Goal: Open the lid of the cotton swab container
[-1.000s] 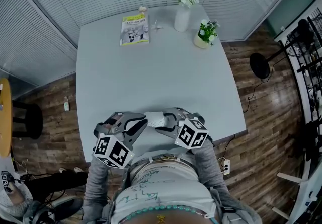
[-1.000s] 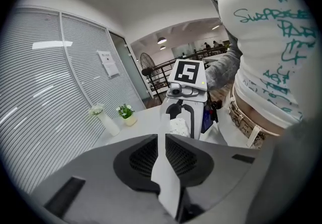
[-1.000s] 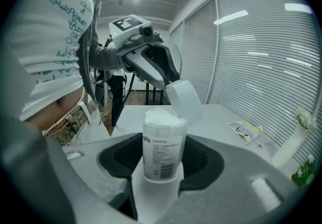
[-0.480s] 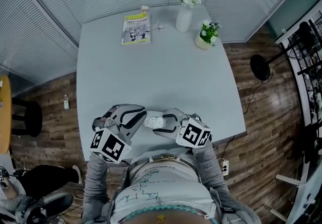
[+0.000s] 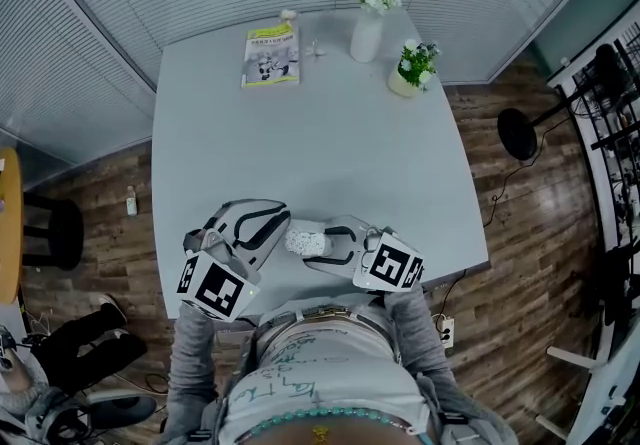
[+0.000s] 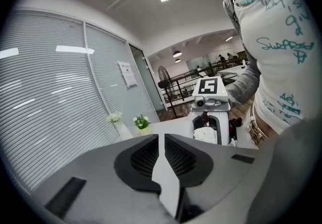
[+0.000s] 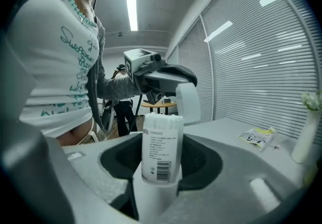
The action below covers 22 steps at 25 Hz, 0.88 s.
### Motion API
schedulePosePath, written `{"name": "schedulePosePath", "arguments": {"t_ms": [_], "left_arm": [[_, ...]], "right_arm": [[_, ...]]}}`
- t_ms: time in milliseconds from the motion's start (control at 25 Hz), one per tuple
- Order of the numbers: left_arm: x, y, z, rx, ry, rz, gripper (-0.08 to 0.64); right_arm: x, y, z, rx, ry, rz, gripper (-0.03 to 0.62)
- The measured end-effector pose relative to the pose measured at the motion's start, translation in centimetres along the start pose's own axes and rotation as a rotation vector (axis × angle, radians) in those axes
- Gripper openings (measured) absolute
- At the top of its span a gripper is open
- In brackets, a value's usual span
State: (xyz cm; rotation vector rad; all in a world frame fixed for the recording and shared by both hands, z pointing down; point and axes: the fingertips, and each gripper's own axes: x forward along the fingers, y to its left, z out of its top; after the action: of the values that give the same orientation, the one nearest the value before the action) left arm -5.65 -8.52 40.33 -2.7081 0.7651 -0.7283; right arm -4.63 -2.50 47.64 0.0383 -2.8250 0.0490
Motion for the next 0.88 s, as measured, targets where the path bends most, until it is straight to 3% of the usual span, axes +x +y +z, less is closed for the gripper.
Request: {"name": "schedulePosePath", "arguments": {"t_ms": [160, 360, 440, 600, 760, 880], "left_arm": [[-1.8, 2.5, 3.4, -0.032, -0.212, 0.068, 0.034], [-2.6, 2.7, 1.0, -0.188, -0.194, 0.080, 0.034], [-2.3, 1.4, 0.1, -0.274, -0.203, 0.022, 0.034], [-2.2, -2.3, -0.6, -0.409, -0.256, -0.178, 0.035], [-1.5, -3.9, -1.1, -0.434, -0.257, -0.255, 0.058], [-1.0, -4.7, -1.0, -0.447, -0.258, -0.313, 0.152]], "right_arm": [[-0.9, -0.6, 0.5, 0.031, -0.048, -0.029, 0.199], [-2.3, -1.5, 2.6, 0.068, -0.138, -0.065, 0.199], [-2.6, -1.8, 3.3, 0.081, -0.173, -0.074, 0.199], [-2.9, -1.5, 3.9, 0.083, -0.207, -0.076, 0.199], [-2.9, -1.7, 4.0, 0.089, -0.214, -0.068, 0.199], [-2.9, -1.5, 4.2, 0.091, -0.227, -0.052, 0.199]]}}
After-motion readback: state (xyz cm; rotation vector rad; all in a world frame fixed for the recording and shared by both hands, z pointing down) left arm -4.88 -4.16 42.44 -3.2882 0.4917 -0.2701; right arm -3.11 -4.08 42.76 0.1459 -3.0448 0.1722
